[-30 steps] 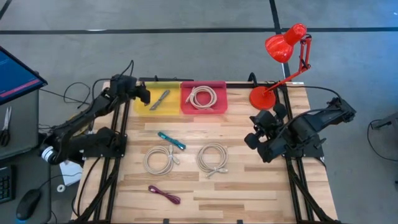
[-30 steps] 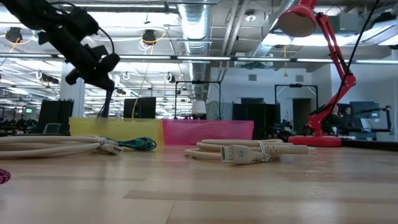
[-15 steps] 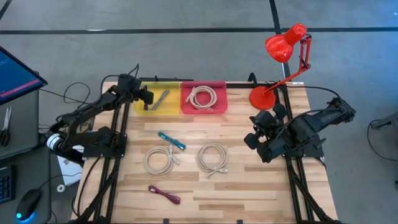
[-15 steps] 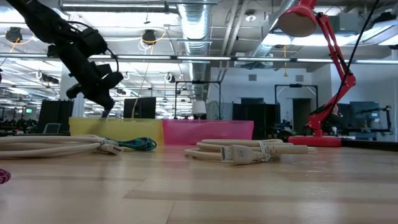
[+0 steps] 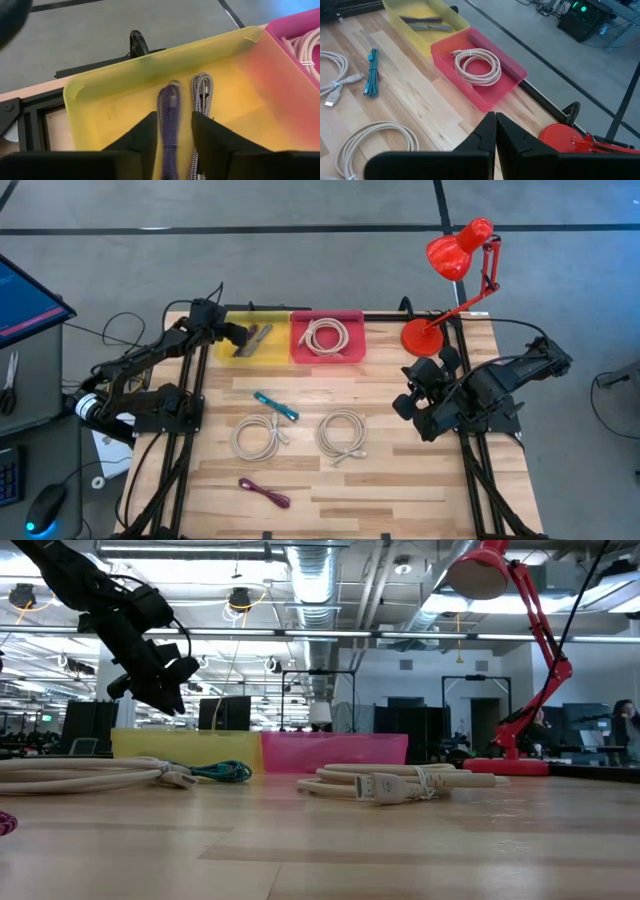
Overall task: Pick & Place USB Port
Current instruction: Put the brown HDMI cable into the pink bin
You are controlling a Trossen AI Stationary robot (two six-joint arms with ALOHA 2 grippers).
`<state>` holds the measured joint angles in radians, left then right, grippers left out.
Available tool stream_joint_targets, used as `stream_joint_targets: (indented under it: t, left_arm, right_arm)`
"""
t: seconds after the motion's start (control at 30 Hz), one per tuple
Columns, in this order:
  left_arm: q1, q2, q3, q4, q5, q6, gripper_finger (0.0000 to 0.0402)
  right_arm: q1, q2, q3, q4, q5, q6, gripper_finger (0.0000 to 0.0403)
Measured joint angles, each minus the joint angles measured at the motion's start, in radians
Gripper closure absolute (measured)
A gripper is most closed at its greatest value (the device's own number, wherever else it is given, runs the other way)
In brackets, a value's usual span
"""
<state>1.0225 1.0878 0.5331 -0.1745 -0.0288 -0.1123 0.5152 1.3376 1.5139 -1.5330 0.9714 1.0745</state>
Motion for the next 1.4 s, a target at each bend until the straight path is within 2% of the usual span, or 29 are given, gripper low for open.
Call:
stream_joint_targets:
  t: [0.13,0.27,0.57,0.67,0.8,0.97,1.4]
  left_arm:
    - [-0.001,0.000,0.000,0.001,0.004,-0.016,0.0248]
    - [-0.002,-0.002,0.000,0.007,0.072,-0.035,0.0241]
    - [-0.009,-0.002,0.000,0.013,0.345,-0.080,0.0295]
    - [-0.034,-0.010,0.000,0.016,0.399,-0.095,0.0319]
    - [-0.096,-0.062,0.000,0.018,0.391,-0.096,0.0354]
    - [-0.167,-0.184,0.000,0.019,0.339,-0.097,0.0394]
    - [-0.336,-0.502,0.000,0.019,0.320,-0.192,0.0397]
  right_arm:
    - [0.000,0.000,0.000,0.000,0.000,0.000,0.0403]
    - [0.000,0.000,0.000,0.000,-0.001,-0.001,0.0403]
    - [0.000,0.000,0.000,-0.002,-0.001,-0.011,0.0403]
    - [0.000,0.000,0.000,-0.007,0.001,-0.011,0.0403]
    - [0.000,-0.003,0.001,-0.009,0.012,-0.012,0.0403]
    - [0.001,-0.012,0.002,-0.016,0.024,-0.012,0.0403]
    - [0.009,-0.073,0.002,-0.009,0.025,-0.012,0.0403]
